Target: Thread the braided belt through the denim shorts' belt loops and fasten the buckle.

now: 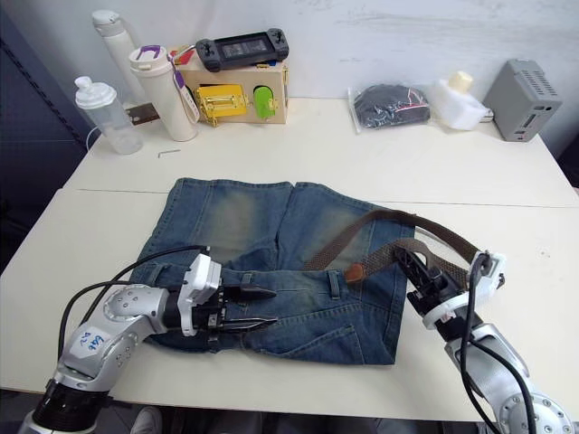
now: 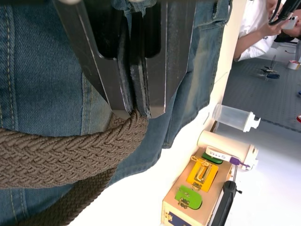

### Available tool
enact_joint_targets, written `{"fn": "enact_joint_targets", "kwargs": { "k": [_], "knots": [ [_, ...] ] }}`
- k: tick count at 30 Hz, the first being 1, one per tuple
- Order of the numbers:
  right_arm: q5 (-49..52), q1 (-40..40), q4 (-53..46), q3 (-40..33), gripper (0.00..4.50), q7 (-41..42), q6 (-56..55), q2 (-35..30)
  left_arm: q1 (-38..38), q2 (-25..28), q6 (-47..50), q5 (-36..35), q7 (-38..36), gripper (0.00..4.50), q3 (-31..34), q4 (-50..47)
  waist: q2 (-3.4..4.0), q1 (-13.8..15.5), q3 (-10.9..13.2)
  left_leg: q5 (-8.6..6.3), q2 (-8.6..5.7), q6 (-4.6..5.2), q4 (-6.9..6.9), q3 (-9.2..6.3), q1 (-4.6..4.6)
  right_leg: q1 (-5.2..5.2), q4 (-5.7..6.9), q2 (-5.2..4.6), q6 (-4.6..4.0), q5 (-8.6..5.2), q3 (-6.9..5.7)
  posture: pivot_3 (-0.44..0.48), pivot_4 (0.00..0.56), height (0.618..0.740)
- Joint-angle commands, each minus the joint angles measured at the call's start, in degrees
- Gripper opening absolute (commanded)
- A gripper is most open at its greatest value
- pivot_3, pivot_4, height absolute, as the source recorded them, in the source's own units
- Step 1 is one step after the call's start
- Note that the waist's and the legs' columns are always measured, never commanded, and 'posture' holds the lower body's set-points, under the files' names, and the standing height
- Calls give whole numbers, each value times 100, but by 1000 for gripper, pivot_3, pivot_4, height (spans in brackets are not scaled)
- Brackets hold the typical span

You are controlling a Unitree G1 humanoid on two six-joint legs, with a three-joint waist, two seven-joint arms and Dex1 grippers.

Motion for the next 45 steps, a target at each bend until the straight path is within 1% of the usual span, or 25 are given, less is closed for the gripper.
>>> {"fn": "enact_joint_targets", "kwargs": {
  "k": [1, 6, 9, 18, 24, 29, 31, 33, 35, 38, 42, 45],
  "knots": [
    [-183, 63, -133, 96, 0, 123, 66, 39, -49, 36, -39, -86, 26, 2505, 12, -140, 0, -1, 0, 0, 0, 0, 0, 0, 0, 0, 0, 0, 0, 0, 0, 0, 150, 740],
    [-658, 101, -41, 217, 0, 360, 84, 83, -94, 48, 23, -117, 64, 2505, 31, -184, 0, 1, 0, 0, 0, 0, 0, 0, 0, 0, 0, 0, 0, 0, 0, 0, 150, 740],
    [-771, 117, -23, 277, 0, 470, 100, 139, -134, 55, 76, -144, 102, 2505, 49, -209, 1, -1, 0, 0, 0, 0, -1, 0, 0, 0, 0, 0, 0, 0, 0, 0, 150, 740],
    [-1420, -192, 216, 600, 0, 667, 96, 579, -205, 74, 218, -230, 171, 2505, 73, -285, 4, -2, 2, 0, 0, -1, -2, -1, 1, -2, 0, 0, 0, 0, 1, 0, 150, 740],
    [-1773, -149, 379, 988, 0, 302, 551, 572, -204, 96, 228, -254, 199, 2505, 85, -300, 6, -7, 3, 0, 0, -1, -4, -1, 2, -4, 2, 0, 0, 0, 1, 0, 150, 740],
    [-1938, -326, 365, 1152, 0, 72, 769, 653, -195, 101, 213, -252, 191, 2505, 80, -288, 5, -11, 2, 1, 0, -3, -5, -1, 4, -5, 2, 0, 0, 0, 1, 0, 150, 740],
    [-2032, -460, 409, 1243, 0, -140, 905, 683, -234, 96, 135, -213, 143, 2505, 45, -250, 5, -26, 2, 2, 1, -5, -8, -1, 6, -5, 3, 1, 0, 0, 1, 0, 150, 740],
    [-2140, -531, 425, 1346, 0, -252, 1088, 638, -347, 104, -125, -13, 59, 2505, -65, -167, 3, -35, 1, 2, 2, -7, -9, -1, 9, -5, 4, 2, 0, 0, 1, 0, 150, 740],
    [-2232, -560, 458, 1392, 0, -342, 1228, 629, -627, 137, -760, 493, -86, 2505, -317, 96, -4, -23, -2, 4, 1, -9, -9, -1, 10, -4, 4, 2, 0, 0, 1, 0, 150, 740],
    [-2255, -621, 454, 1414, 0, -375, 1376, 662, -1257, 86, -2027, 1314, -339, 2505, -762, 800, -14, -11, -9, 4, 1, -10, -9, -1, 20, 5, 2, 3, 0, 0, -1, 0, 150, 740],
    [-2315, -724, 426, 1432, 0, -438, 1573, 666, -2168, -203, -3131, 1924, -471, 2505, -1137, 1757, -22, -29, -12, 4, 1, -9, -9, 0, 21, 10, 0, 6, 0, 0, -4, 0, 150, 740],
    [-2325, -763, 399, 1357, 0, -481, 1590, 738, -2528, -342, -3895, 2380, -451, 2505, -1363, 2451, -25, -50, -14, 4, 2, -10, -12, 2, 21, 4, 6, 7, 0, 0, -7, 0, 150, 740]
  ]
}}
